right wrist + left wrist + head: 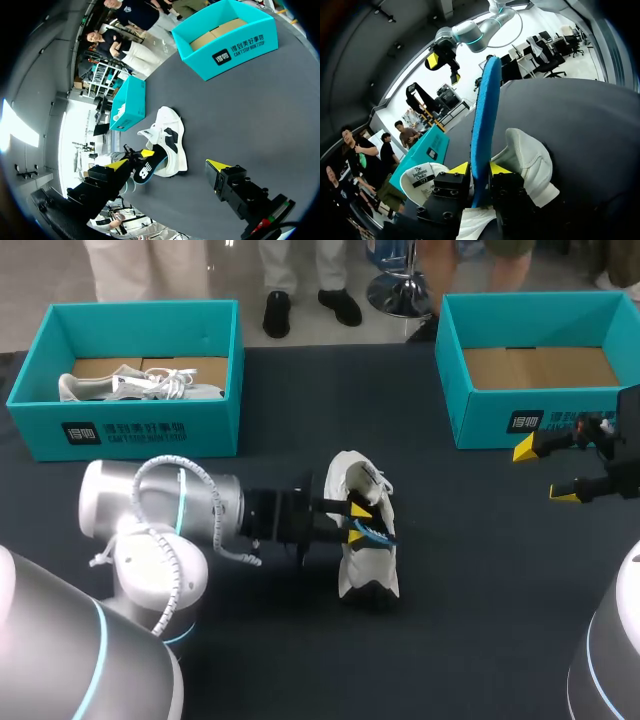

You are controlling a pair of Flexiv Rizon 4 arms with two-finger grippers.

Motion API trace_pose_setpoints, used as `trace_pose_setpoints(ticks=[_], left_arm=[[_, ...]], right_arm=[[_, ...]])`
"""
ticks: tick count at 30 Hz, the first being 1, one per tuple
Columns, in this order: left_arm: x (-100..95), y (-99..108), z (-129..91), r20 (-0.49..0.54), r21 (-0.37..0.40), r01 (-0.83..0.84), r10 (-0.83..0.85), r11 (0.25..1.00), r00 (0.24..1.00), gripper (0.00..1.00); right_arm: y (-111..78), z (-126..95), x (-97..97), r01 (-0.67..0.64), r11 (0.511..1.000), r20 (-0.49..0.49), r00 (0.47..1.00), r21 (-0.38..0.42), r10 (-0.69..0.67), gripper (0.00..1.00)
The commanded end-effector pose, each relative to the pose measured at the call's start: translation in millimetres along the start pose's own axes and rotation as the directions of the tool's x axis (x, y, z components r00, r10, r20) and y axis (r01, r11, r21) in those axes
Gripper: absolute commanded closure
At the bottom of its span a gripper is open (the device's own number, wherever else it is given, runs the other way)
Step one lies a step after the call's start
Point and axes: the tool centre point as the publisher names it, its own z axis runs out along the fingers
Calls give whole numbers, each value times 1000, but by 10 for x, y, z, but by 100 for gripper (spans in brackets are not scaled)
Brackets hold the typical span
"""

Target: Take the shoe out of the shoebox, open the shoe tongue, remove and reinsert the insole, then place the shoe into the shoebox

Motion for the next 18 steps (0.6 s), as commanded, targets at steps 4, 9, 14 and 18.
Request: trace_pose_setpoints(ticks=[4, 9, 14, 18], left_arm=[[55, -144, -171, -10, 17, -15, 15, 1000, 1000, 83], [123, -138, -126, -32, 18, -9, 10, 1000, 999, 100], [165, -80, -46, -48, 5, -9, 10, 1000, 999, 100], [134, -25, 10, -44, -10, -19, 19, 1000, 999, 100]], right_arm=[[-9, -2, 0, -1, 1000, 2, 1000, -1, 1, 0], [-9, -2, 0, -1, 1000, 2, 1000, -1, 1, 0], [-9, -2, 0, -1, 1000, 2, 1000, -1, 1, 0], [-9, -2, 0, -1, 1000, 2, 1000, -1, 1, 0]])
